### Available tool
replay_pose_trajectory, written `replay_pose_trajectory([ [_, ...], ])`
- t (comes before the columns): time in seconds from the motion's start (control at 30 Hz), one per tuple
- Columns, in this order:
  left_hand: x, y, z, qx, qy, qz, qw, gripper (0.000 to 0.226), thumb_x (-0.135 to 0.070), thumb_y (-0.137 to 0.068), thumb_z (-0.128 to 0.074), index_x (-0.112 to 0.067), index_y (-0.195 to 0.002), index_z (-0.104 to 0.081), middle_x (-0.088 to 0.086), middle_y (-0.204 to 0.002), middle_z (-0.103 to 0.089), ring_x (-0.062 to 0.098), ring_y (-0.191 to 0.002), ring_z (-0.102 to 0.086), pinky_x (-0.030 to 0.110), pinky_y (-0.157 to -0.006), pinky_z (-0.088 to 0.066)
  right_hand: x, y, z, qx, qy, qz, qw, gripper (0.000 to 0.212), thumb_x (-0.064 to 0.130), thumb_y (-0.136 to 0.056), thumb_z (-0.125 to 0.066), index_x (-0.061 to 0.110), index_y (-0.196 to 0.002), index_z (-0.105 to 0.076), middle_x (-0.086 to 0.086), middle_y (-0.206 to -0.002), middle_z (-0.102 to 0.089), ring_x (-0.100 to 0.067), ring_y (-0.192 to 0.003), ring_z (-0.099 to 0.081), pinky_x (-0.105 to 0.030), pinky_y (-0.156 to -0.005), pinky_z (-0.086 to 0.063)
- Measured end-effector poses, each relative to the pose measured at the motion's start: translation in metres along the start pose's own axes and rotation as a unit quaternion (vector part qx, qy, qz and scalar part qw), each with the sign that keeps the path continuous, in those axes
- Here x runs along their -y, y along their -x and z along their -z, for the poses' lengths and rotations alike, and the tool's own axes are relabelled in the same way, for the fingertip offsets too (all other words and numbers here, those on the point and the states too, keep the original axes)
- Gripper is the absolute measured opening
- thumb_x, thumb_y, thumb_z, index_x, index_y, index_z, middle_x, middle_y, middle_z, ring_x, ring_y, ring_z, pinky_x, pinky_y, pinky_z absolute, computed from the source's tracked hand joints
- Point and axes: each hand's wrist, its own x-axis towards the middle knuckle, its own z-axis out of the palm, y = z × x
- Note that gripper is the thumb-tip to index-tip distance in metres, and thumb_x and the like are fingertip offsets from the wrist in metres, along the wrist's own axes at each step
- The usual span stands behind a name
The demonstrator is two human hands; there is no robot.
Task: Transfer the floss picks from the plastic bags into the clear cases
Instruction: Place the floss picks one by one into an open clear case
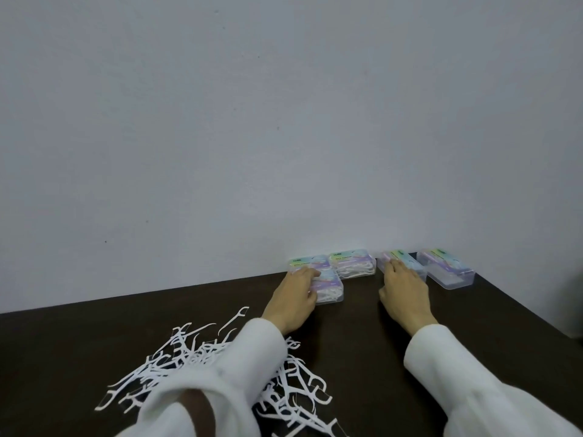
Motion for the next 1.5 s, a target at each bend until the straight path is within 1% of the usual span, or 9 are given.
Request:
replay_pose_trajectory([
  [0.2,-0.014,0.041,0.0,0.043,0.021,-0.016,0.999,0.042,-0.027,-0.099,-0.044,-0.015,-0.14,-0.041,0.002,-0.143,-0.044,0.017,-0.131,-0.04,0.028,-0.107,-0.03,0.012,0.036,0.014,-0.011,0.052,0.016,0.998,0.046,0.025,-0.093,-0.048,0.013,-0.136,-0.034,-0.006,-0.136,-0.045,-0.019,-0.125,-0.045,-0.032,-0.102,-0.04],
  [0.33,-0.019,0.077,-0.012,0.159,-0.051,-0.022,0.986,0.06,-0.044,-0.099,-0.035,-0.018,-0.15,-0.019,0.0,-0.159,-0.012,0.013,-0.146,-0.005,0.039,-0.118,-0.002,0.022,0.06,0.022,-0.014,0.036,0.039,0.998,0.043,0.023,-0.093,-0.049,0.014,-0.134,-0.038,-0.006,-0.137,-0.043,-0.019,-0.128,-0.041,-0.034,-0.105,-0.037],
  [0.5,-0.019,0.114,-0.021,0.172,-0.109,-0.034,0.979,0.068,-0.051,-0.098,-0.03,-0.018,-0.152,-0.006,0.002,-0.16,0.004,0.012,-0.146,0.009,0.04,-0.116,0.012,0.041,0.091,0.026,-0.022,0.022,0.079,0.996,0.04,0.02,-0.092,-0.048,0.015,-0.131,-0.042,-0.004,-0.135,-0.043,-0.018,-0.125,-0.04,-0.033,-0.103,-0.035],
  [0.83,0.003,0.134,-0.01,0.1,-0.115,-0.08,0.985,0.045,-0.027,-0.104,-0.027,-0.027,-0.149,-0.025,0.003,-0.157,-0.018,0.017,-0.143,-0.017,0.029,-0.115,-0.003,0.065,0.125,0.026,-0.01,-0.076,0.214,0.974,0.034,0.019,-0.088,-0.052,0.021,-0.121,-0.048,0.003,-0.131,-0.042,-0.013,-0.123,-0.038,-0.027,-0.107,-0.024],
  [1.07,0.032,0.14,0.004,0.039,-0.084,-0.067,0.993,0.045,-0.007,-0.098,-0.033,-0.021,-0.14,-0.042,-0.003,-0.146,-0.039,0.012,-0.134,-0.035,0.028,-0.115,-0.007,0.061,0.119,0.017,0.051,-0.113,0.156,0.98,0.062,0.034,-0.082,-0.062,0.028,-0.137,-0.033,-0.004,-0.151,-0.019,-0.022,-0.144,-0.01,-0.041,-0.117,-0.015],
  [1.2,0.037,0.139,0.01,-0.014,-0.039,-0.052,0.998,0.04,-0.004,-0.095,-0.037,-0.021,-0.127,-0.055,-0.006,-0.13,-0.055,0.008,-0.12,-0.049,0.033,-0.118,-0.008,0.057,0.117,0.011,0.079,-0.224,0.104,0.966,0.06,0.03,-0.08,-0.069,0.029,-0.132,-0.039,-0.003,-0.137,-0.032,-0.02,-0.131,-0.032,-0.034,-0.108,-0.034],
  [1.33,0.031,0.134,0.011,-0.12,0.048,-0.044,0.991,0.032,-0.008,-0.095,-0.043,-0.023,-0.118,-0.06,-0.009,-0.119,-0.06,0.007,-0.112,-0.052,0.03,-0.108,-0.033,0.056,0.118,0.014,0.033,-0.329,0.084,0.94,0.057,0.031,-0.073,-0.077,0.029,-0.123,-0.049,0.003,-0.123,-0.036,-0.014,-0.113,-0.046,-0.022,-0.092,-0.04],
  [1.4,0.023,0.133,0.011,-0.165,0.064,-0.069,0.982,0.028,-0.013,-0.096,-0.045,-0.022,-0.118,-0.06,-0.01,-0.119,-0.059,0.003,-0.111,-0.052,0.025,-0.101,-0.039,0.056,0.121,0.018,0.034,-0.401,0.078,0.912,0.063,0.031,-0.07,-0.079,0.031,-0.124,-0.047,0.004,-0.124,-0.041,-0.012,-0.113,-0.048,-0.022,-0.091,-0.041],
  [1.5,0.014,0.132,0.01,-0.197,0.038,-0.122,0.972,0.028,-0.021,-0.097,-0.047,-0.021,-0.124,-0.058,-0.01,-0.125,-0.054,0.001,-0.115,-0.047,0.011,-0.1,-0.032,0.063,0.125,0.026,0.027,-0.494,0.074,0.866,0.07,0.03,-0.067,-0.082,0.035,-0.124,-0.042,0.003,-0.131,-0.047,-0.014,-0.12,-0.047,-0.031,-0.099,-0.043],
])
